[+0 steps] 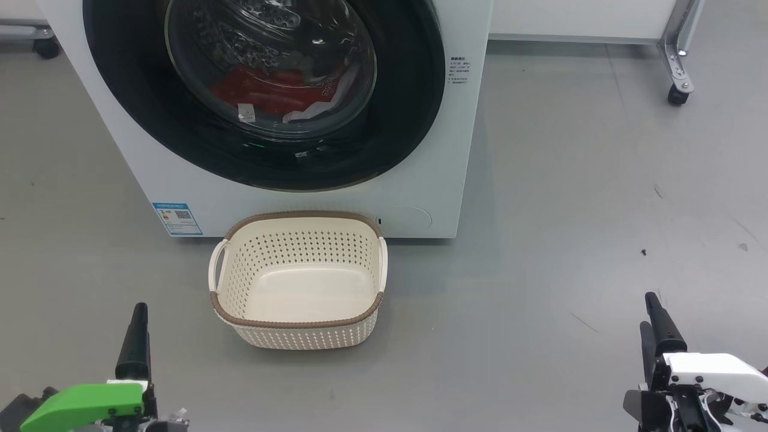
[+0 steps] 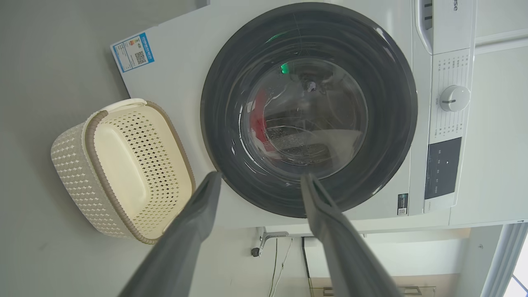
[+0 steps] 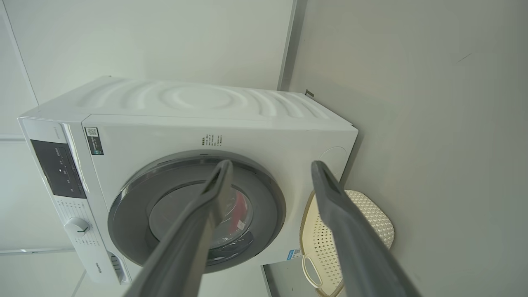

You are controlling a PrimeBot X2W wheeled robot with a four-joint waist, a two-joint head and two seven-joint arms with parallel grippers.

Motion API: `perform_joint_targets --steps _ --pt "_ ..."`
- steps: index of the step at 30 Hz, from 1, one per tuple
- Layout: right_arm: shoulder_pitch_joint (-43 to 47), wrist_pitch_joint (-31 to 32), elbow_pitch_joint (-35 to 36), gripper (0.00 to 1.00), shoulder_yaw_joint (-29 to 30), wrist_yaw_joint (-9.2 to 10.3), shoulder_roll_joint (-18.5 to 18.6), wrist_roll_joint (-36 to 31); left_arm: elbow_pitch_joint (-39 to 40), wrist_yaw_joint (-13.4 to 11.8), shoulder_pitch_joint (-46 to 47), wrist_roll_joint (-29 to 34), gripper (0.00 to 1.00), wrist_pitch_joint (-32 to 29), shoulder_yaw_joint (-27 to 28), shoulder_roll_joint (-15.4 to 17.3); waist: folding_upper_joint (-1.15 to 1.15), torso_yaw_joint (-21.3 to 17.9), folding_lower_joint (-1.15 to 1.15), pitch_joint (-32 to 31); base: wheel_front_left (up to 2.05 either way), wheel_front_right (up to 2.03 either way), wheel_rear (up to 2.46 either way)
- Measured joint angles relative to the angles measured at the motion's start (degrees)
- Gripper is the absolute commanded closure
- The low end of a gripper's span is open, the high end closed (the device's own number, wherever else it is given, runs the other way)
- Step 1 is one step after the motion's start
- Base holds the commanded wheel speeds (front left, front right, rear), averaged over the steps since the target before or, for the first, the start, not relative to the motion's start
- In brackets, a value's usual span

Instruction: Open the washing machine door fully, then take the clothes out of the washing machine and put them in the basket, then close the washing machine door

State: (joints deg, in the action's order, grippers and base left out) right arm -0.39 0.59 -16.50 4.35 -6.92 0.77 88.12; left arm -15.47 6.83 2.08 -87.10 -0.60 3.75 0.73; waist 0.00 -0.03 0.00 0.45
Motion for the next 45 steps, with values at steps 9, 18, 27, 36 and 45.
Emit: perform_joint_targets --steps 9,18,27,36,45 --pt "-1.2 -2.0 2.3 0.00 -0.3 0.00 0.1 -3.6 3.2 0.0 0.0 2.4 0.00 2.3 0.0 0.1 0.00 0.0 0.00 0.1 0.00 0.00 0.00" --pt "-2.5 -4.0 5.1 0.00 -0.3 0.00 0.3 -8.3 6.7 0.0 0.2 6.7 0.00 3.8 -0.1 0.2 0.00 0.0 0.00 0.0 0.00 0.00 0.00" --pt "-3.2 -5.8 7.3 0.00 -2.3 0.58 0.6 -15.9 8.9 0.0 0.3 14.6 0.00 5.8 -1.7 1.6 0.00 0.1 0.00 -0.2 0.00 0.00 0.00" --pt "-3.3 -7.5 8.7 0.00 -4.9 1.64 0.8 -26.4 10.2 0.0 0.2 23.8 0.00 7.7 -3.9 2.9 0.00 -0.1 0.00 -0.3 0.00 0.00 0.00" --pt "-3.3 -9.3 9.0 0.00 -8.2 3.47 1.1 -37.2 10.4 0.0 0.1 35.0 0.00 9.4 -5.7 3.8 0.00 -0.3 0.00 -0.2 0.00 0.00 0.00"
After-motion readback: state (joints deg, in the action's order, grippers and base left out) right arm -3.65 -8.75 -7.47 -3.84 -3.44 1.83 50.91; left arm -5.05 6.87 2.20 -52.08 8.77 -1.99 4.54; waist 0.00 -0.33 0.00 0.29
